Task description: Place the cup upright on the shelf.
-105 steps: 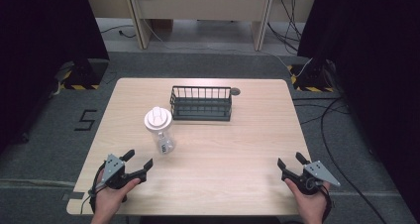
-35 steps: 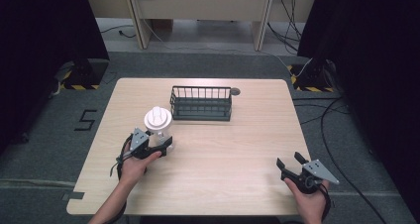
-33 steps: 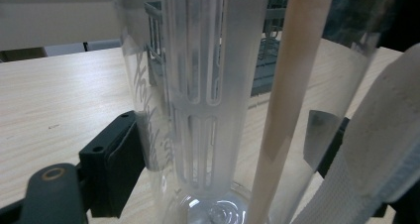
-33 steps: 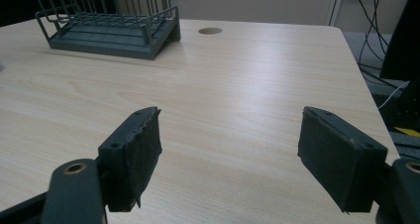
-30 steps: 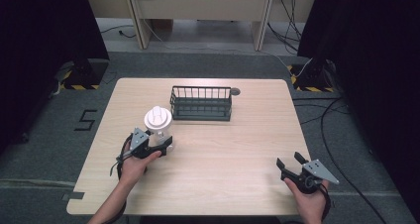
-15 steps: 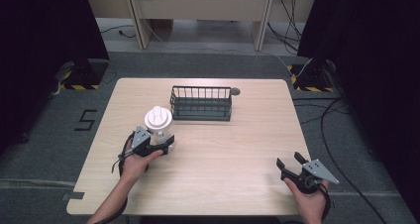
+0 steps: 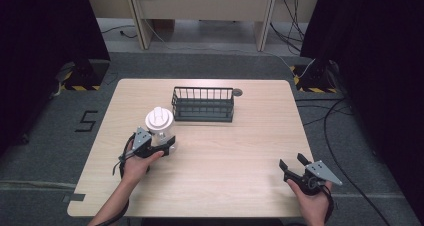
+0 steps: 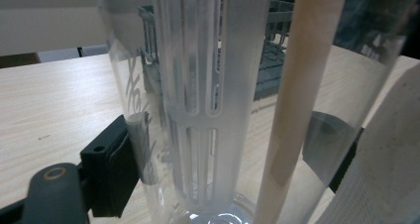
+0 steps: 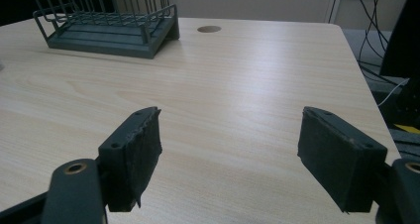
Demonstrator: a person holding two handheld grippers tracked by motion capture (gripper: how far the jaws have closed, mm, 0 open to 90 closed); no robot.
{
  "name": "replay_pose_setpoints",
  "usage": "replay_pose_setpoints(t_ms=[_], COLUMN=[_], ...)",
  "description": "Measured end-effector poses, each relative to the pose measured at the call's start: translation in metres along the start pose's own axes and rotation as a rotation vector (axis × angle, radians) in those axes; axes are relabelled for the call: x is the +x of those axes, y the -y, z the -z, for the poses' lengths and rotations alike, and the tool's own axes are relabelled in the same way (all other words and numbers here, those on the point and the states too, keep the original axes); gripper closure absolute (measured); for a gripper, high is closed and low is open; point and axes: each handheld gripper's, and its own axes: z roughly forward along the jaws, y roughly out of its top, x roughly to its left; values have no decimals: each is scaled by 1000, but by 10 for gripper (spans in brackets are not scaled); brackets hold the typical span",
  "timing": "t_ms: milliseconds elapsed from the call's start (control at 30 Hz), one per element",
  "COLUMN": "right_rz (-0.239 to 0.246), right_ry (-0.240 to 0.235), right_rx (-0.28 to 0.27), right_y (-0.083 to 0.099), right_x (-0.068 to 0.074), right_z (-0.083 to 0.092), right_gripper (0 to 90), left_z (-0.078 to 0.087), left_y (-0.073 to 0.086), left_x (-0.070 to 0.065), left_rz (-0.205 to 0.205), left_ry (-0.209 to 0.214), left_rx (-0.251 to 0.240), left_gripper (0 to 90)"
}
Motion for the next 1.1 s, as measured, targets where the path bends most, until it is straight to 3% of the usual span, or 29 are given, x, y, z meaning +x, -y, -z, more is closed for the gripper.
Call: replay_pose_setpoints(t_ms=[1100], right_rz=[-4], right_ry=[1], right_rx=[-1], right_y=[0], right_x=[0], right_z=[0], right_gripper=[251], left_z=[-3], left_y=[-31], left_x=[-9], left_rz=[-25], left_ry=[27], left_rx=[-17], left_gripper=[175])
